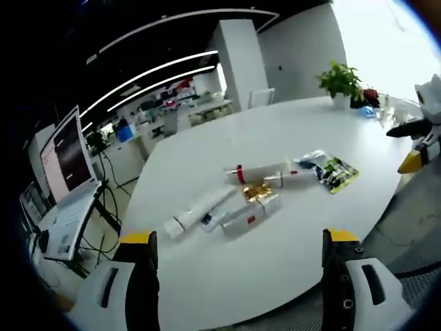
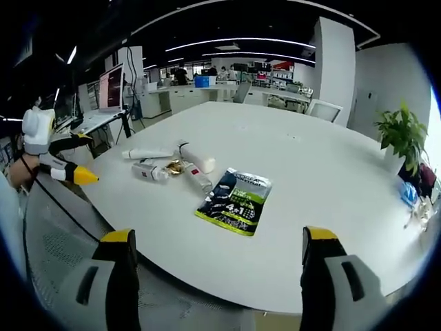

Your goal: Arrange the skincare products in the storage area until every visible bottle or jar stands upright without overlapping.

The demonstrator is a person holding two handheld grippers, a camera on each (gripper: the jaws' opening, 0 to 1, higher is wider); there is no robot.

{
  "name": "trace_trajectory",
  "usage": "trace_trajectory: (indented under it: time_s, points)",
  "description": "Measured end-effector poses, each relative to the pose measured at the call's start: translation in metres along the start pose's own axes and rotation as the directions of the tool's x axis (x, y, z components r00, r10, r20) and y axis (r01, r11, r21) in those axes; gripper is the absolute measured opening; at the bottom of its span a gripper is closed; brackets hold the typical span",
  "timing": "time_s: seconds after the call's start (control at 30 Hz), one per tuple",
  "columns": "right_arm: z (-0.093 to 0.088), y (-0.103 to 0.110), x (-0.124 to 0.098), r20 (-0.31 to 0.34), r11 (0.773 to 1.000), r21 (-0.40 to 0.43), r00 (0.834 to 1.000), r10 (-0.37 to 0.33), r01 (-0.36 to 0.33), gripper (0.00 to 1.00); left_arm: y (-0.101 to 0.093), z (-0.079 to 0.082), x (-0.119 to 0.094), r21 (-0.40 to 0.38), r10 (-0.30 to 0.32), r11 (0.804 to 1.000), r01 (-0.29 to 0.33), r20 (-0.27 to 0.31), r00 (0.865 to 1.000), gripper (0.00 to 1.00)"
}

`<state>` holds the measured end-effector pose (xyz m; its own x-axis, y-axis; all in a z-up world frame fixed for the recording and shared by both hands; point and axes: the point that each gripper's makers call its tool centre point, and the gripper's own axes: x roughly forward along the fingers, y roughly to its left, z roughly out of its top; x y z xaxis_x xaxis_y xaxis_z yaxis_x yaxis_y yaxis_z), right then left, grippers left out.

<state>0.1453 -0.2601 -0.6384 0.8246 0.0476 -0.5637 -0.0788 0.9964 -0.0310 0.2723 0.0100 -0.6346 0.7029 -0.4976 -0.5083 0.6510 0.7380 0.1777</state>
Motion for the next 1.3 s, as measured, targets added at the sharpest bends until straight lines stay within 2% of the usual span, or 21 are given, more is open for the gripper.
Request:
trace_trajectory:
  time_s: [0.47, 0.73, 0.87, 0.93, 1.03, 1.3]
  points:
    - [0.002, 0.005, 0.0, 0.002, 0.999, -0.016, 0.999, 0.035, -0.035, 1.0, -0.002, -0.002, -0.001, -0.006, -0.02, 1.0, 0.02, -0.019, 1.0, 0.97]
    - [0.001, 0.003, 0.0, -0.002, 1.0, -0.015, 1.0, 0.024, -0.024, 1.0, -0.003, -0.006, 0.0, 0.015, -0.02, 1.0, 0.02, -0.04, 0.999, 0.97]
    - [0.001, 0.003, -0.002, -0.002, 1.0, -0.009, 1.0, 0.025, -0.025, 1.0, -0.002, -0.004, 0.0, -0.003, -0.019, 1.0, 0.019, -0.033, 0.999, 0.97]
    - [0.001, 0.004, -0.002, -0.005, 1.0, -0.012, 1.0, 0.026, -0.026, 1.0, -0.001, -0.009, 0.0, -0.022, -0.022, 1.0, 0.021, -0.06, 0.998, 0.97]
    - [0.0, 0.005, -0.002, -0.024, 0.999, -0.031, 0.999, 0.033, -0.034, 1.0, -0.001, -0.008, 0.001, -0.02, -0.023, 1.0, 0.022, -0.052, 0.998, 0.97]
    - [0.016, -0.003, -0.002, -0.026, 0.996, -0.084, 0.999, 0.027, -0.029, 1.0, 0.0, -0.005, -0.001, -0.028, -0.039, 0.999, 0.037, -0.052, 0.998, 0.96]
